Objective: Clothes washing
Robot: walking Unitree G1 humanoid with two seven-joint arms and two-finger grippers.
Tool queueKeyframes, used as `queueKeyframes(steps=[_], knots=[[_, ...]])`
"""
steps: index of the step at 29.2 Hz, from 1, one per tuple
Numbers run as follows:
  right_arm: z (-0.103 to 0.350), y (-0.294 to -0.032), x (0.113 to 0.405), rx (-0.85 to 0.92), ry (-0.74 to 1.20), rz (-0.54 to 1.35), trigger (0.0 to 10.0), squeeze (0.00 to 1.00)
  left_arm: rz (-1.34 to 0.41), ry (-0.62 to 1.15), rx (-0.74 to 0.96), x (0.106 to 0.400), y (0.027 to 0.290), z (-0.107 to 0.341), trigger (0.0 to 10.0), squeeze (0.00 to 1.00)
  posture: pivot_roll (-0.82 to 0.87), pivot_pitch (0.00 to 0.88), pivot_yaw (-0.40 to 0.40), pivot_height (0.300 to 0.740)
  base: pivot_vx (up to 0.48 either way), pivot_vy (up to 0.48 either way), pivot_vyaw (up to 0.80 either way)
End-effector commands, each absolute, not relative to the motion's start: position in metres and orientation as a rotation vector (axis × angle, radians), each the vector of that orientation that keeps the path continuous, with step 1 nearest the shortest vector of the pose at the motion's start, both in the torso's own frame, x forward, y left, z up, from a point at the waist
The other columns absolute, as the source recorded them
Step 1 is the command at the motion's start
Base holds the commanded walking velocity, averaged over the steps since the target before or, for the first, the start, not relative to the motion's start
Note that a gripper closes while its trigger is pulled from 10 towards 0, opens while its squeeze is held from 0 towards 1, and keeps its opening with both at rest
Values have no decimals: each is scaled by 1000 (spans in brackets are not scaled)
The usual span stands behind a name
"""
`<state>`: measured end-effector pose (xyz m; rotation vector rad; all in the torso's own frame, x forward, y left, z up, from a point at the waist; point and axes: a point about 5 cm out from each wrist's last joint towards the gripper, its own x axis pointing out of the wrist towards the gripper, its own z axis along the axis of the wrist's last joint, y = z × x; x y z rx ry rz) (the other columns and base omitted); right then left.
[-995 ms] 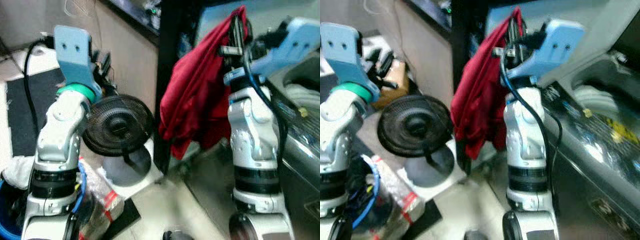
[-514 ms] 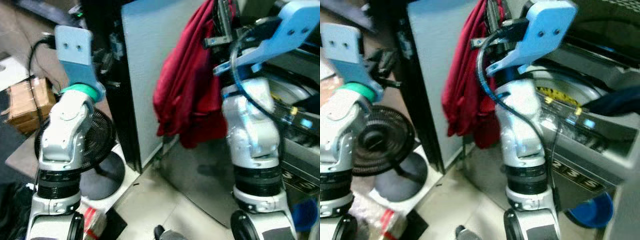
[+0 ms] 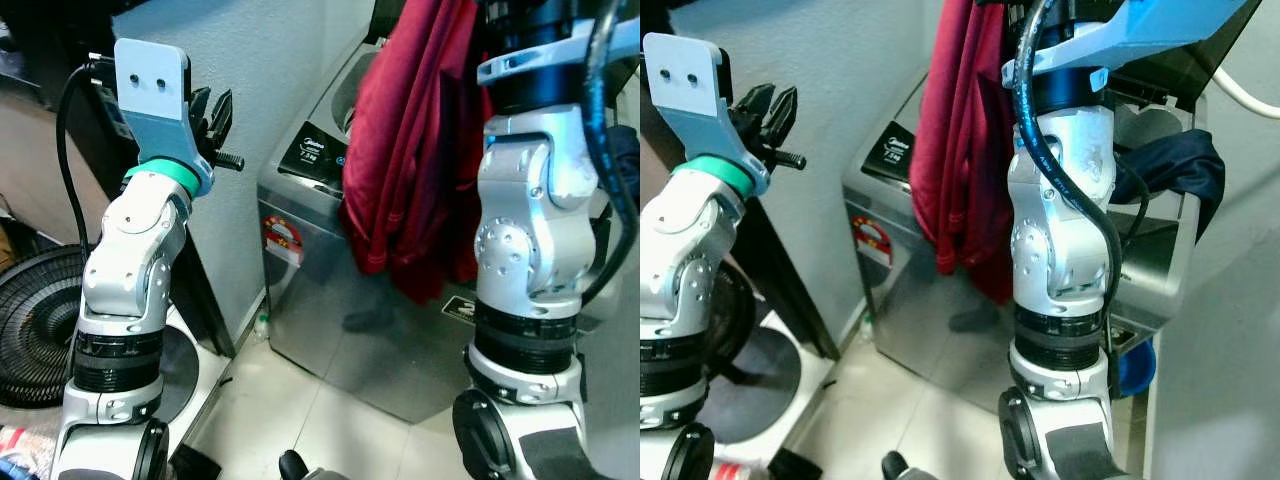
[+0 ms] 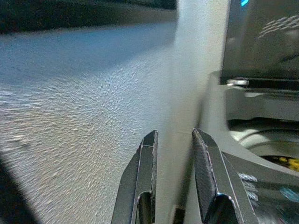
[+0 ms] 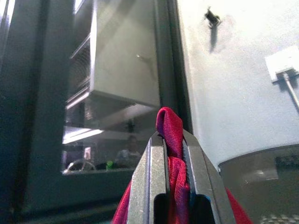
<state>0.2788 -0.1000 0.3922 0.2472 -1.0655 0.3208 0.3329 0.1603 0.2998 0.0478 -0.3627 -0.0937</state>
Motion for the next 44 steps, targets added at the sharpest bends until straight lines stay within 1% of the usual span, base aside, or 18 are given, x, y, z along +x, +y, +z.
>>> queueKeyframes(steps=[1,14,18,24,28,34,38,44], knots=[[390,-105,281,258,-1050,295,10000,0,-109,-359,54,333,156,300,10000,0,48,52,39,740,0,0,-800],[373,-107,296,241,-959,261,10000,0,-99,-369,51,333,158,302,10000,0,49,57,38,740,0,0,-800],[369,-106,299,225,-938,254,10000,0,-107,-371,46,333,157,302,10000,0,49,57,38,740,0,0,0],[354,-106,307,202,-885,242,10000,0,-86,-387,40,333,159,305,10000,0,48,57,34,740,432,0,0],[346,-110,308,228,-863,250,10000,0,-90,-394,38,332,158,306,10000,0,47,48,32,740,464,0,0],[344,-112,310,215,-846,237,10000,0,-91,-396,39,332,158,307,10000,0,44,51,34,740,463,0,0],[340,-115,313,226,-819,208,10000,0,-95,-392,39,332,157,306,10000,0,47,51,33,740,459,0,-800],[337,-123,319,230,-791,155,10000,0,-147,-408,43,329,152,310,10000,0,48,52,34,740,0,0,-133]])
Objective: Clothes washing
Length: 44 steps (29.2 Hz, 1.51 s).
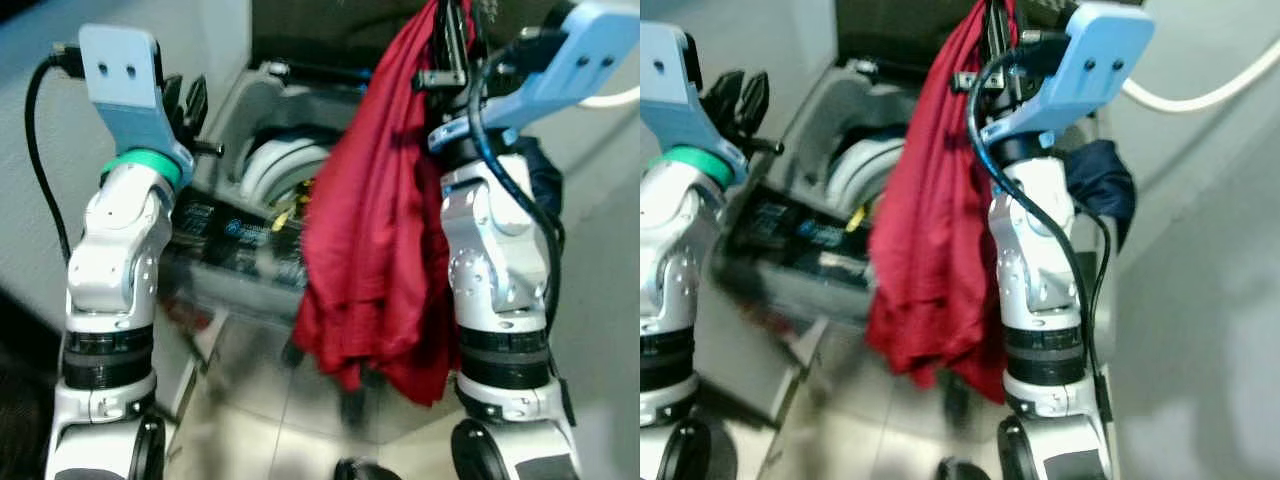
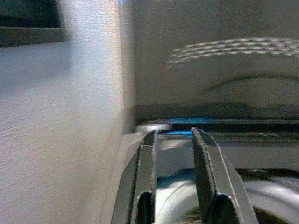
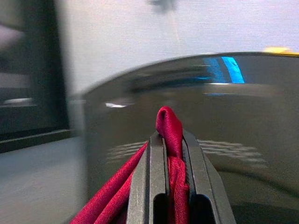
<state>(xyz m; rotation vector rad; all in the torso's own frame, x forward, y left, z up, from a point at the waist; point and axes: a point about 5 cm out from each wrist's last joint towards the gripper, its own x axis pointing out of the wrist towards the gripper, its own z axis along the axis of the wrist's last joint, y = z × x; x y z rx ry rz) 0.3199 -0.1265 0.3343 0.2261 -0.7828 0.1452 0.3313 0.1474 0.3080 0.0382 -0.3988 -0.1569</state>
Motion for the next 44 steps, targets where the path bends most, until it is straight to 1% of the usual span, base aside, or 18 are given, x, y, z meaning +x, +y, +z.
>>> queueKeyframes(steps=[1,13,14,17,18,21,23,28,30,31,33,35,36,37,40,42,43,44], knots=[[337,-123,319,230,-791,155,10000,0,-147,-408,43,329,152,310,10000,0,48,52,34,740,0,0,0],[337,-121,320,230,-795,177,10000,0,-194,-426,46,327,147,314,10000,0,52,53,33,740,0,0,0],[338,-117,319,213,-803,214,10000,0,-243,-433,76,325,146,315,10000,0,53,53,33,740,0,0,0],[345,-100,313,177,-815,440,10000,0,-538,-423,142,305,137,316,10000,0,55,54,32,740,0,0,0],[345,-100,313,177,-815,440,10000,0,-538,-423,142,305,137,316,10000,0,55,54,32,740,0,0,0],[352,-90,308,197,-825,580,10000,0,-772,-374,138,285,129,310,10000,0,61,55,32,740,0,0,0],[369,-87,301,249,-868,669,10000,0,-933,-306,114,268,120,296,10000,0,62,55,32,740,0,0,0],[392,-88,293,330,-938,745,10000,0,-1015,-238,43,262,108,281,10000,0,64,60,34,740,0,0,0],[422,-103,286,550,-1007,785,10000,0,-957,-109,-47,278,92,259,10000,0,62,58,31,740,0,0,0],[422,-103,286,550,-1007,785,10000,0,-957,-109,-47,278,92,259,10000,0,62,58,31,740,0,0,0],[434,-114,283,630,-1044,789,10000,0,-856,-8,-35,297,84,242,10000,0,49,62,32,740,0,0,0],[434,-114,283,630,-1044,789,10000,0,-856,-8,-35,297,84,242,10000,0,49,62,32,740,0,0,0],[437,-121,282,641,-1059,794,10000,0,-785,10,-2,309,87,239,10000,0,46,63,31,740,0,0,0],[437,-121,282,641,-1059,794,10000,0,-785,10,-2,309,87,239,10000,0,46,63,31,740,0,0,0],[442,-141,271,689,-1099,860,10000,0,-529,-68,147,348,116,252,10000,0,45,67,31,740,0,0,0],[442,-141,271,689,-1099,860,10000,0,-529,-68,147,348,116,252,10000,0,45,67,31,740,0,0,0],[440,-143,270,668,-1096,875,10000,0,-438,-120,175,359,131,264,10000,0,41,66,33,740,0,0,0],[440,-143,270,668,-1096,875,10000,0,-438,-120,175,359,131,264,10000,0,41,66,33,740,0,0,0]])
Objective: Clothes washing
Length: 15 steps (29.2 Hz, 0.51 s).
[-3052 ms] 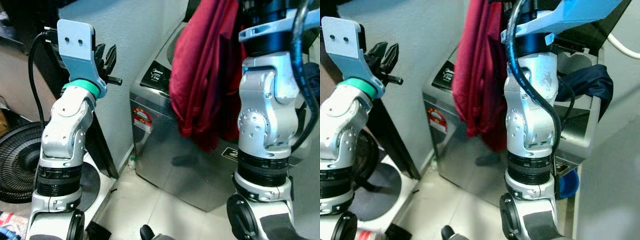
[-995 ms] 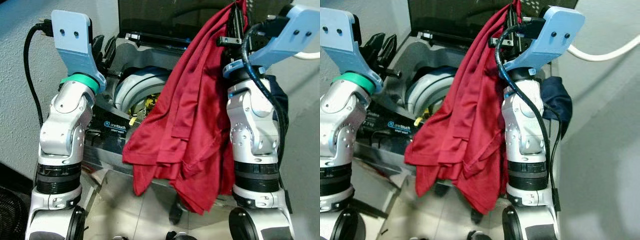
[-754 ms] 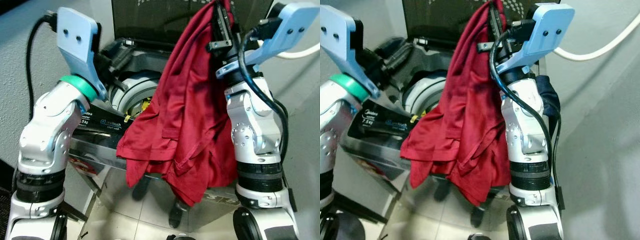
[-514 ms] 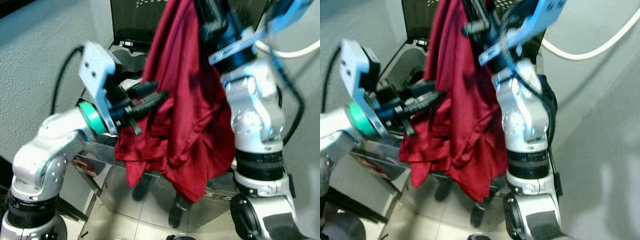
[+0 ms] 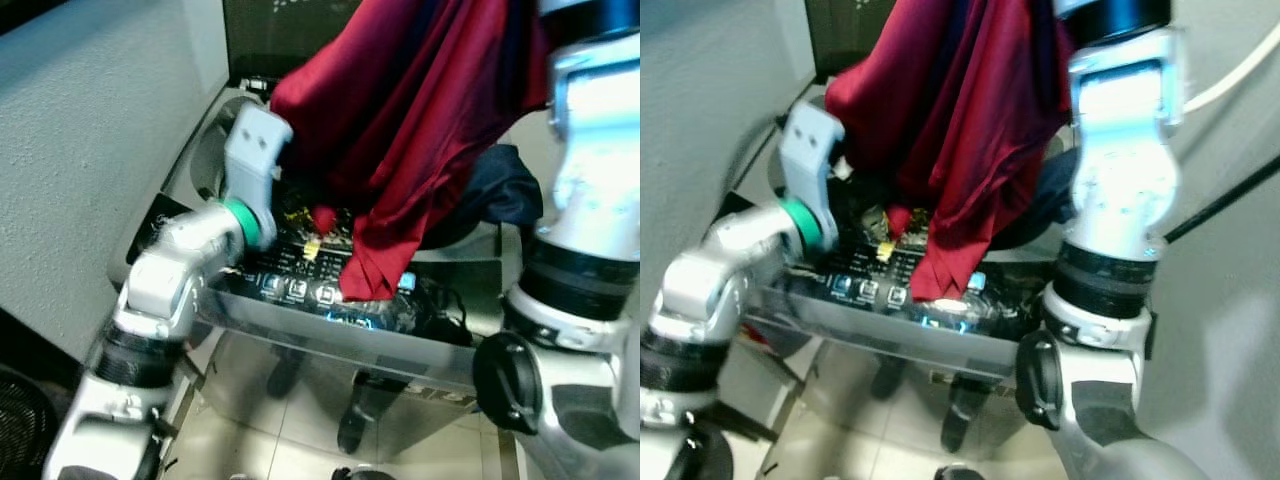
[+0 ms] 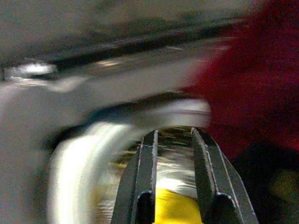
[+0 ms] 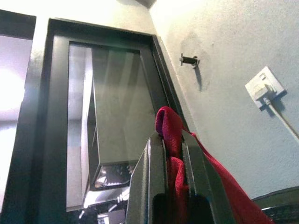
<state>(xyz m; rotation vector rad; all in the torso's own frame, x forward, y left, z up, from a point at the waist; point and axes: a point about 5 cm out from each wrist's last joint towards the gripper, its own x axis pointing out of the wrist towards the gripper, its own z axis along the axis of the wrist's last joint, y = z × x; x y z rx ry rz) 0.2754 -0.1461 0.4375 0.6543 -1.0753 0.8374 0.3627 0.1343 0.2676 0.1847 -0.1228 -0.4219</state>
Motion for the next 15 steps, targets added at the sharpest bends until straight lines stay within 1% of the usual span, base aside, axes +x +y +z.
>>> queueKeyframes(steps=[1,2,3,4,8,9,10,11,12,14,15], knots=[[434,-143,273,617,-1067,865,10000,0,-333,-189,206,369,149,281,10000,0,40,67,34,740,0,0,0],[424,-138,282,532,-1009,822,10000,0,-224,-263,207,374,168,302,10000,0,40,65,36,740,0,0,0],[409,-130,296,420,-930,753,10000,0,-159,-325,176,374,181,322,10000,0,41,65,39,740,0,0,0],[398,-124,304,343,-878,712,10000,0,-128,-358,153,374,188,334,10000,0,41,65,39,740,0,0,0],[398,-124,304,343,-878,712,10000,0,-128,-358,153,374,188,334,10000,0,41,65,39,740,0,0,0],[392,-120,309,300,-852,691,10000,0,-120,-372,137,373,191,339,10000,0,41,65,39,740,0,0,0],[392,-120,309,300,-852,691,10000,0,-120,-372,137,373,191,339,10000,0,41,65,39,740,0,0,0],[367,-92,327,218,-758,665,10000,0,-131,-379,157,365,185,335,10000,0,56,71,37,740,0,0,0],[348,-69,337,152,-696,669,10000,0,-146,-387,170,359,179,330,10000,0,61,74,34,740,0,0,0],[348,-69,337,152,-696,669,10000,0,-146,-387,170,359,179,330,10000,0,61,74,34,740,0,0,0],[334,-47,342,99,-656,689,10000,0,-174,-391,160,351,173,325,10000,0,62,74,34,740,0,0,0]])
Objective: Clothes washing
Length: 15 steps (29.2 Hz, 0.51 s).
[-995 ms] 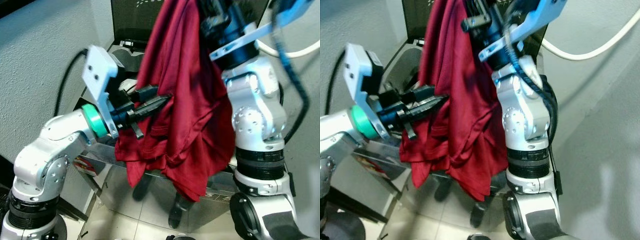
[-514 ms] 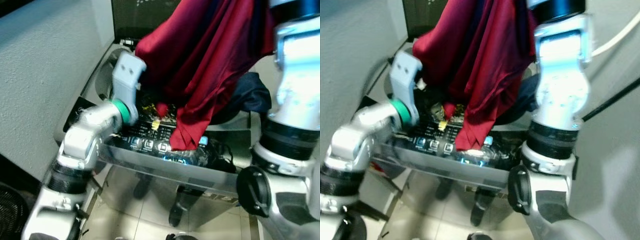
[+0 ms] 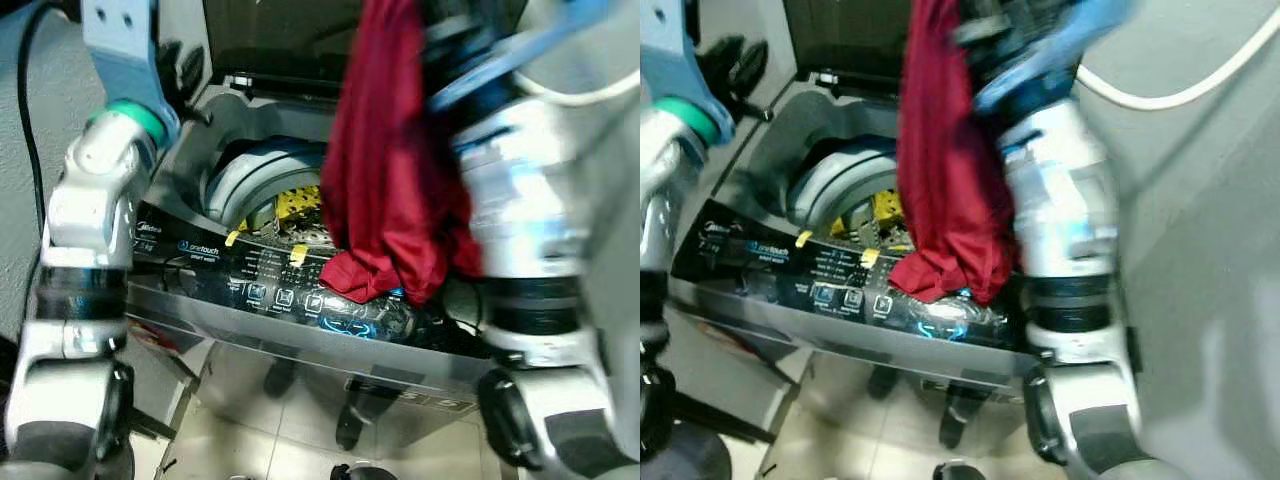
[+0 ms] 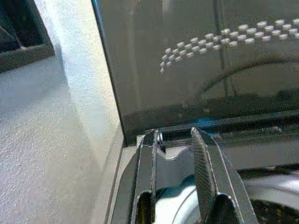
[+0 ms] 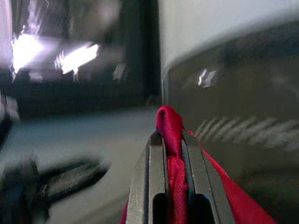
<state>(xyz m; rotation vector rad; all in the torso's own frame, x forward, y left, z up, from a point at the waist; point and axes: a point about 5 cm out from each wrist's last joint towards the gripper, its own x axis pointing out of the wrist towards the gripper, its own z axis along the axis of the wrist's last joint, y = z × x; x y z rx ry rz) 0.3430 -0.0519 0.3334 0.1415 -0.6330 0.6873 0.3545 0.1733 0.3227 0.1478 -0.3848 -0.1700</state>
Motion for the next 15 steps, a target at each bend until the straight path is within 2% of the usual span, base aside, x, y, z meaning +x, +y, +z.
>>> queueKeyframes(steps=[1,3,4,5,6,7,9,11,12,15], knots=[[327,-28,347,72,-627,709,10000,0,-246,-402,140,340,163,320,10000,0,63,75,32,740,0,0,0],[327,-28,347,72,-627,709,10000,0,-246,-402,140,340,163,320,10000,0,63,75,32,740,0,0,0],[327,-17,350,74,-615,724,10000,0,-330,-411,130,329,154,317,10000,0,66,75,30,740,0,0,0],[327,-17,350,74,-615,724,10000,0,-330,-411,130,329,154,317,10000,0,66,75,30,740,0,0,0],[326,-6,353,64,-610,734,10000,0,-450,-414,142,314,139,312,10000,0,70,76,29,740,0,0,0],[326,-6,353,64,-610,734,10000,0,-450,-414,142,314,139,312,10000,0,70,76,29,740,0,0,0],[315,14,351,-47,-545,853,10000,0,-654,-384,204,285,112,293,10000,0,76,77,26,740,0,0,0],[315,14,351,-47,-545,853,10000,0,-654,-384,204,285,112,293,10000,0,76,77,26,740,0,0,0],[305,19,353,-177,-520,840,10000,0,-703,-365,209,276,105,286,10000,0,77,78,26,740,0,0,0],[291,14,359,-280,-486,787,10000,35,-718,-335,178,270,100,277,10000,0,70,79,28,740,0,0,0]])
